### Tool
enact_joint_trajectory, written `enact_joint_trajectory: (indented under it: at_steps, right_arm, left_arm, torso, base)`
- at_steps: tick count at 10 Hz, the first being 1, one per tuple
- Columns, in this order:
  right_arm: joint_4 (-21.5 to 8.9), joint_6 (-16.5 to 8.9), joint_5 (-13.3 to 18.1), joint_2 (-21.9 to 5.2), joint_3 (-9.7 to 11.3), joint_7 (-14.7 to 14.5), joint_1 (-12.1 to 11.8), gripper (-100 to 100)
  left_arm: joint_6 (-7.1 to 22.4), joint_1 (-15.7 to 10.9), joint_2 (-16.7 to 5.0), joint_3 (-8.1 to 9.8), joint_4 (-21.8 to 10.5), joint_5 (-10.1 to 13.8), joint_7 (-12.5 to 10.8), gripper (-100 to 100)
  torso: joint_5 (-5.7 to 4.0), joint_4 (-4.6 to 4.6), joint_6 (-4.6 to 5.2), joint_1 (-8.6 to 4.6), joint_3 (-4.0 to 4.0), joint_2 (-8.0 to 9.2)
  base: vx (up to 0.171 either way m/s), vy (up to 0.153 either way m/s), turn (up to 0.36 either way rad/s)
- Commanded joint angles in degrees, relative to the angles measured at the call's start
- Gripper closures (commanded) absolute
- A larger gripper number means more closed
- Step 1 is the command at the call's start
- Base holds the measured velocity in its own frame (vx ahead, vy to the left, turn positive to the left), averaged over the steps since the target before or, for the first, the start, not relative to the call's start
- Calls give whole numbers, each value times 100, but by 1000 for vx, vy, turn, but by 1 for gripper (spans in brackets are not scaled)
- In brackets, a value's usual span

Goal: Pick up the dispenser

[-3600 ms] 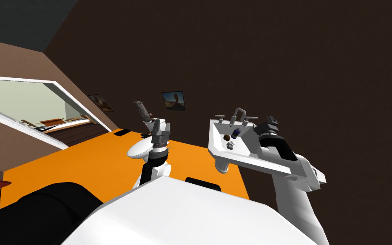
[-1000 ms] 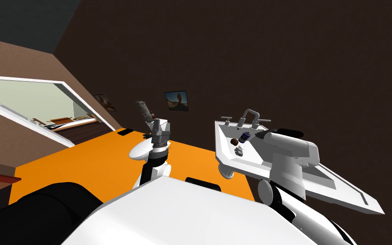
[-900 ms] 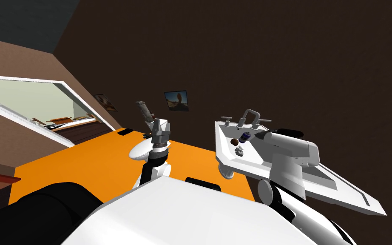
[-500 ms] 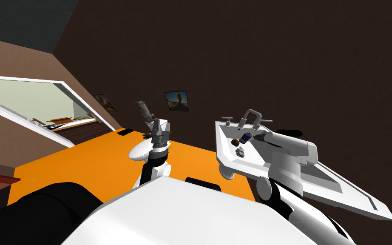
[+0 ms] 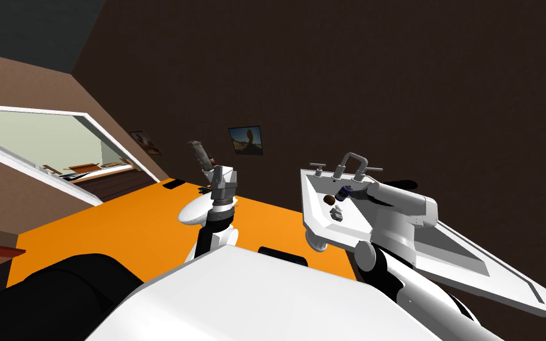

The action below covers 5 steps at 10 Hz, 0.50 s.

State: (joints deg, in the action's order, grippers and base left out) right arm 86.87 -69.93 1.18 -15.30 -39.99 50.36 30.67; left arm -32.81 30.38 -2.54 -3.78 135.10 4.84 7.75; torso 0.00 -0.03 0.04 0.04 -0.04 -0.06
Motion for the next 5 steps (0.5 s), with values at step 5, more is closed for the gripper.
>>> enact_joint_trajectory:
  at_steps: [5]
  right_arm:
    - [-444, -840, -26, 50, -265, 267, 228, -100]
  left_arm:
    - [0, 0, 0, 0, 0, 0, 0, 0]
  torso:
    - [0, -1, 0, 3, -2, -4]
  base:
    - [32, 17, -4]
